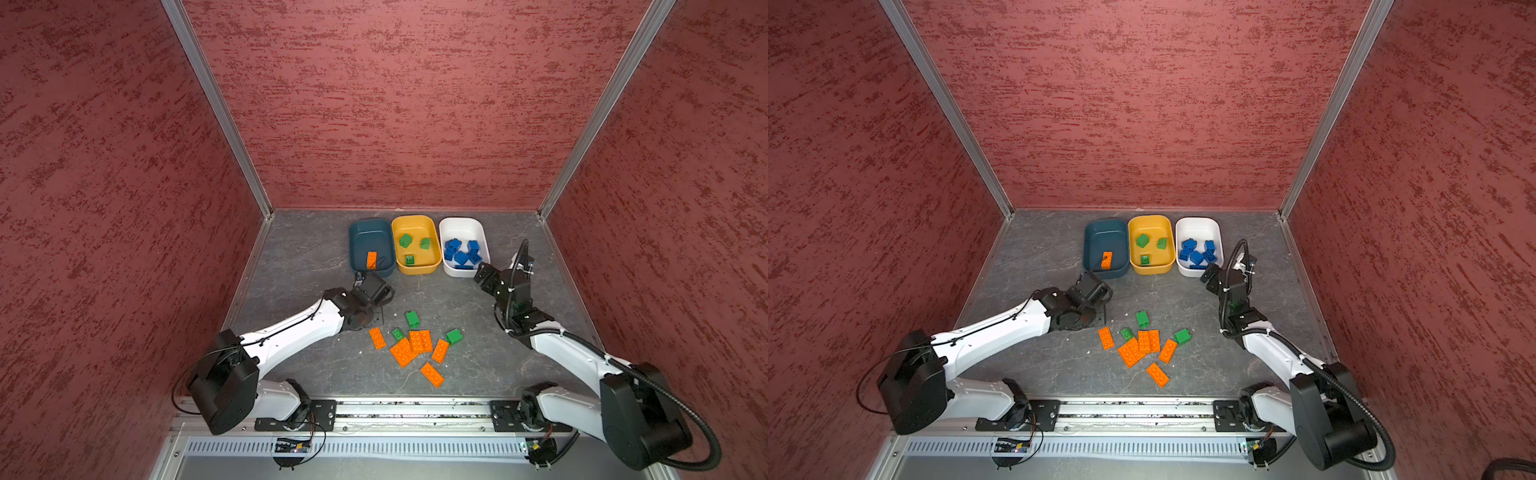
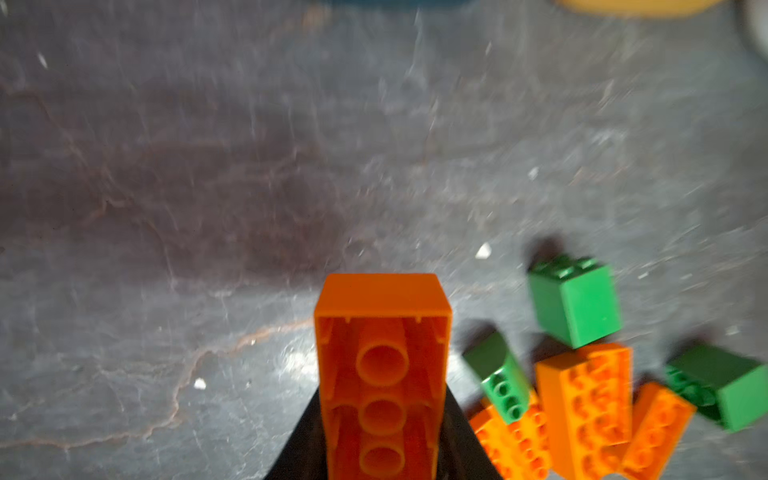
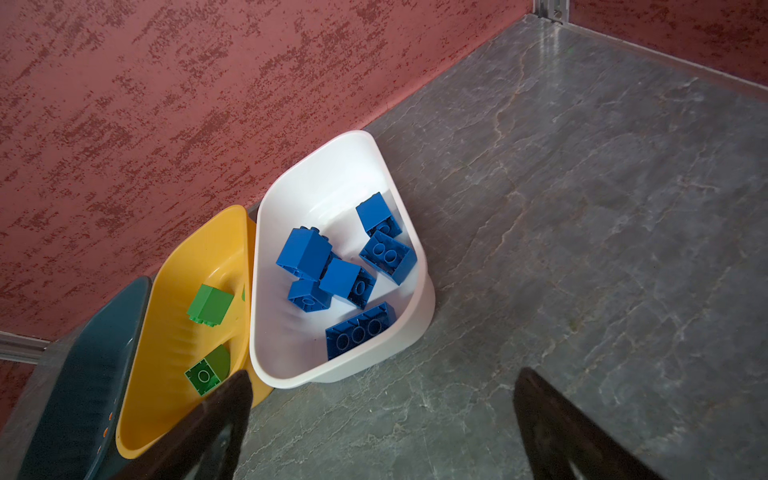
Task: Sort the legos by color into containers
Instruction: 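Carry the orange brick to the teal bin and drop it with left gripper, then lower left gripper back to the loose orange bricks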
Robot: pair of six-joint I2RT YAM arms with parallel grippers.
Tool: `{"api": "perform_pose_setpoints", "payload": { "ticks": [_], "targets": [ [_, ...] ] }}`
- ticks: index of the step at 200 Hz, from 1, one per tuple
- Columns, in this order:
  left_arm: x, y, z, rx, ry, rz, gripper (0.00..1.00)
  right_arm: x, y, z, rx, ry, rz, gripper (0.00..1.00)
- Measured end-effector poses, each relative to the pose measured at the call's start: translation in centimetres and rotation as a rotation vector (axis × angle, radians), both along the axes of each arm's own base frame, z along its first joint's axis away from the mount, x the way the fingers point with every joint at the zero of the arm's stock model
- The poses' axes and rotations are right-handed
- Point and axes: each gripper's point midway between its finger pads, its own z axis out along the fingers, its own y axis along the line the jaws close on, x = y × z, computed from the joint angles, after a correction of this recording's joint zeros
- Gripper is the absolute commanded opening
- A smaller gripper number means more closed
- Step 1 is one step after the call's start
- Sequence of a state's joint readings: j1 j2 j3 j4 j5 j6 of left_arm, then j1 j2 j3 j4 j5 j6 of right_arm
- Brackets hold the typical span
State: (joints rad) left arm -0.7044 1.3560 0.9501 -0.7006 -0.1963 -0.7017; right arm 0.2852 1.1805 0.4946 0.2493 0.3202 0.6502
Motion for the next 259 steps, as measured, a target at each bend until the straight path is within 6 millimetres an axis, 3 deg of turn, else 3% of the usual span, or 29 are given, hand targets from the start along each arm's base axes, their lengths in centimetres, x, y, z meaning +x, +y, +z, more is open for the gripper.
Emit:
{"api": "perform_pose_setpoints", "payload": {
  "ticks": [20,40,71,99,118,142,180,214,259],
  "targets": [
    [4.4,0.4,2.7,-0.068,-0.1,0.061,0.31,0.0,0.0,0.1,0.0,-0.001,-0.001,0.99],
    [8.8,0.7,3.9,-0.1,-0.162,0.108,0.31,-0.1,0.0,0.1,-0.001,0.001,0.0,0.99],
    [15.8,0.2,3.5,-0.107,-0.201,0.138,0.31,-0.2,0.1,0.1,-0.009,0.004,0.014,0.99],
    [20.4,-0.5,1.7,-0.104,-0.185,0.142,0.34,-0.2,0.4,-0.1,-0.011,0.01,0.036,0.99],
    [22.6,-1.0,0.7,-0.098,-0.177,0.135,0.47,-0.2,0.7,-0.2,-0.01,0.016,0.055,0.99],
    [24.5,-2.0,0.6,-0.111,-0.178,0.112,0.71,-0.4,1.0,-0.5,-0.014,0.033,0.075,0.99],
    [25.2,-2.8,2.0,-0.144,-0.202,0.097,1.0,-0.7,1.2,-1.2,-0.018,0.062,0.09,0.99],
    [23.5,-2.5,2.4,-0.103,-0.208,0.1,0.99,-0.8,1.2,-1.3,-0.019,0.067,0.091,0.99],
    [17.6,-1.7,5.1,-0.016,-0.266,0.12,0.99,-0.7,1.0,-2.1,-0.025,0.09,0.079,0.99]
  ]
}}
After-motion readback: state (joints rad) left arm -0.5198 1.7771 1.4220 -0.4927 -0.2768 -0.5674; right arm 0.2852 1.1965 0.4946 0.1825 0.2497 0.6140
